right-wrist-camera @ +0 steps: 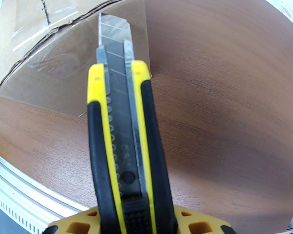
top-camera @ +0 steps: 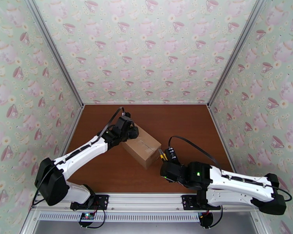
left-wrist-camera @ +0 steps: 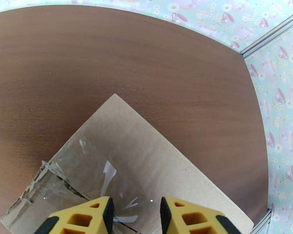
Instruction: Unpack the express box
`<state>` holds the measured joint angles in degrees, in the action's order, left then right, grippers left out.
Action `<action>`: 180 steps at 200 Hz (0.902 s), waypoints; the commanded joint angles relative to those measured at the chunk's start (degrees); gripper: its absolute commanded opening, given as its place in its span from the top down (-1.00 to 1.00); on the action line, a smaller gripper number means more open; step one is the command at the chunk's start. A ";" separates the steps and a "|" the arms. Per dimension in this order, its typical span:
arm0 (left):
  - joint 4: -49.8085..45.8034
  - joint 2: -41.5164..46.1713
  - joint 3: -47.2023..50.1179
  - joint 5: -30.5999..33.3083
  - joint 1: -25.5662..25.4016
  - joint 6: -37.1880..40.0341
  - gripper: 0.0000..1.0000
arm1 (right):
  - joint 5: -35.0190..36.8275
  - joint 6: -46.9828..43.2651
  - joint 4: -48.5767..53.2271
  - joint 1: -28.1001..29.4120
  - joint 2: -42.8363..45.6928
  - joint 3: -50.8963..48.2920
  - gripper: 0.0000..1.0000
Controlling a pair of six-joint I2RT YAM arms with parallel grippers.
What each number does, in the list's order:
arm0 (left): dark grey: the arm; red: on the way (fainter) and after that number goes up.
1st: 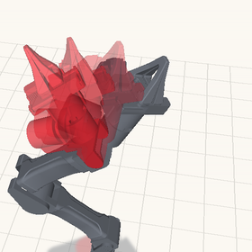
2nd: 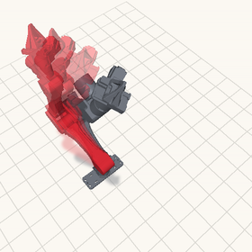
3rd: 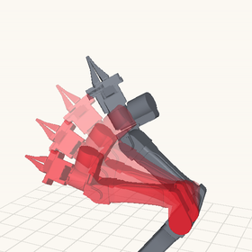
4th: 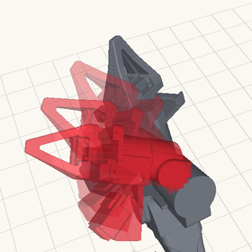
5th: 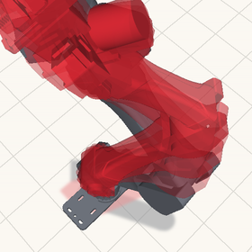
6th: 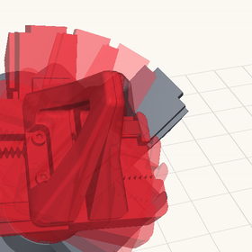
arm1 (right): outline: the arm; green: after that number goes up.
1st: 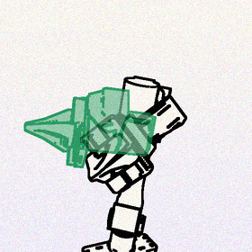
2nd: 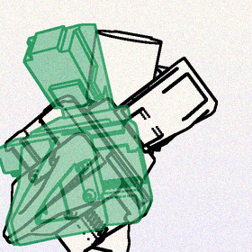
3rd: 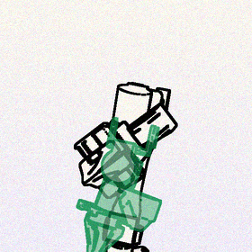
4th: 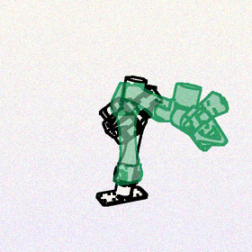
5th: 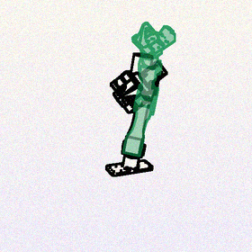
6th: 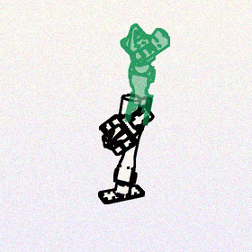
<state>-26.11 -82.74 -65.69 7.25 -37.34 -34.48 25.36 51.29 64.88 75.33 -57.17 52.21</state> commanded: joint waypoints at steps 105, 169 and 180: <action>-1.41 1.01 -1.11 -0.27 -0.20 0.31 0.21 | 3.17 0.52 0.51 1.37 -0.31 2.75 1.00; -1.40 1.00 -1.13 -0.17 -0.23 0.33 0.21 | 3.36 0.73 0.90 1.74 -0.88 2.55 1.00; -1.51 1.05 -1.12 -0.24 -0.28 0.34 0.21 | 3.30 0.75 1.07 1.75 -1.26 2.55 1.00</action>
<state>-26.11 -82.74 -65.69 7.25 -37.34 -34.46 26.68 51.44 65.60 76.55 -57.80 53.10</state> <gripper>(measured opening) 0.393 0.397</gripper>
